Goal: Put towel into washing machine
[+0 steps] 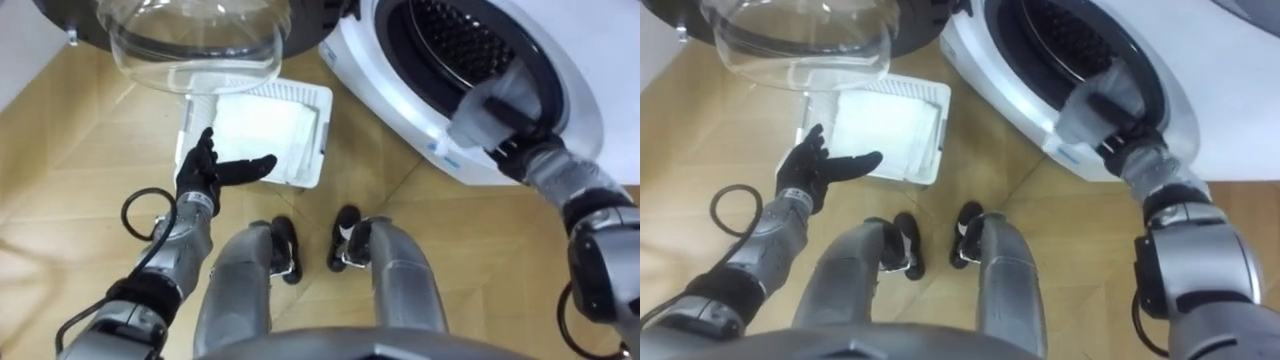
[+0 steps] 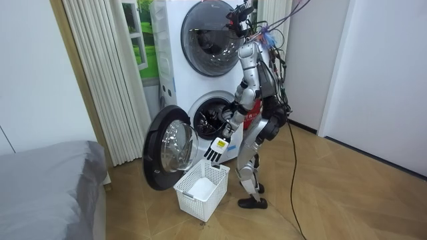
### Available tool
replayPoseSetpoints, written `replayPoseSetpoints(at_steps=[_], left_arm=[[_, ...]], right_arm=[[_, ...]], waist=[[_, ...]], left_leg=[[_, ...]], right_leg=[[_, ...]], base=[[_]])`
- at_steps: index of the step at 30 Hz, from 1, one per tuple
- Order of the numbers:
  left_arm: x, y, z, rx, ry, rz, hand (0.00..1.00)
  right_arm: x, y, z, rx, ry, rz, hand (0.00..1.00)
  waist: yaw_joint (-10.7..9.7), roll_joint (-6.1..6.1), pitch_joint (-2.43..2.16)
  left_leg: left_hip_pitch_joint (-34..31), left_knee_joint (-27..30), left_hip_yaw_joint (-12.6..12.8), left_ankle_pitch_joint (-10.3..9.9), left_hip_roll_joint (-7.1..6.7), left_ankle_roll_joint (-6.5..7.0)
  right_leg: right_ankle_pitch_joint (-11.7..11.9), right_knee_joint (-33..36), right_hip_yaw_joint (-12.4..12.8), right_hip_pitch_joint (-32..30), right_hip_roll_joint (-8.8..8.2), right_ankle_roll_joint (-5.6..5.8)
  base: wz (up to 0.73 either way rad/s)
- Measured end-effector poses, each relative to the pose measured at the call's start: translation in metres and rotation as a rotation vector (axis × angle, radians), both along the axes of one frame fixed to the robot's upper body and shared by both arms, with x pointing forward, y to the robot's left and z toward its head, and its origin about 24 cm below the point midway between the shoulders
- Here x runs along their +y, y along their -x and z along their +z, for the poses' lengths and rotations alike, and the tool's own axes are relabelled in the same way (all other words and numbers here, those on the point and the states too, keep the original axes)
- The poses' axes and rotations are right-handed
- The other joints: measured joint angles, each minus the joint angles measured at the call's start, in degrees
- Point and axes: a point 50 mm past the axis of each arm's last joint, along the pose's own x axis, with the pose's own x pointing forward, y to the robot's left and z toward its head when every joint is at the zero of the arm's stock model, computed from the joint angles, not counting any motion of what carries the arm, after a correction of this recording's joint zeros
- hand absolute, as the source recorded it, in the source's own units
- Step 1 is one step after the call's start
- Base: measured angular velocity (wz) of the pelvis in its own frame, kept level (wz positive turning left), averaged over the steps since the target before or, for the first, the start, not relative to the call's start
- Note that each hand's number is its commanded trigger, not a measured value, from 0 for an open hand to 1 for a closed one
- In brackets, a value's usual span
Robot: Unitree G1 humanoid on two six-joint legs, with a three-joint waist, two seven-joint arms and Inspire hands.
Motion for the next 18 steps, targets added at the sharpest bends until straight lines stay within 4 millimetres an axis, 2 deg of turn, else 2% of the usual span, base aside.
replayPoseSetpoints(at_steps=[1, 5, 8, 15, 18], left_arm=[[0.003, 0.000, 0.001, -0.006, -0.017, -0.002, 0.00], [0.010, 0.008, -0.001, -0.004, -0.013, 0.037, 0.00], [0.015, 0.014, -0.003, 0.003, -0.009, 0.071, 0.00], [0.010, 0.008, 0.006, -0.041, -0.041, 0.041, 0.00], [0.005, 0.005, 0.007, -0.045, -0.032, 0.039, 0.00]], right_arm=[[0.002, -0.004, 0.004, -0.007, -0.025, -0.003, 0.00], [0.005, -0.014, 0.015, -0.061, -0.140, -0.038, 0.00], [0.012, -0.022, 0.024, -0.094, -0.213, -0.062, 0.00], [0.013, -0.030, 0.035, -0.125, -0.296, -0.131, 0.00], [0.012, -0.034, 0.041, -0.140, -0.317, -0.153, 0.00]], waist=[[-0.3, -0.35, 0.17], [-1.1, -1.05, 0.18], [-2.6, -1.04, 0.18], [-3.3, -0.83, 0.12], [-3.4, -0.23, 0.15]], left_leg=[[-0.1, 0.2, 0.3, -0.1, -0.01, 0.22], [-1.0, 0.7, 1.1, -0.3, -0.07, 0.57], [-1.9, 1.3, 1.2, -0.5, 0.05, 0.81], [-2.8, 3.2, 1.2, -0.9, -0.11, 1.61], [-2.7, 3.5, 1.2, -1.1, -0.88, 1.95]], right_leg=[[-0.1, 0.4, 0.1, -0.3, -0.14, 0.11], [-0.1, 1.5, -0.1, -1.6, -0.99, 0.18], [-0.1, 1.7, -0.2, -2.2, -1.07, 0.21], [-0.4, 3.4, -0.3, -3.2, -1.80, 0.61], [-0.8, 4.6, -0.1, -3.5, -2.69, 0.90]], base=[[-0.08], [-0.05], [0.00], [0.01], [0.05]])
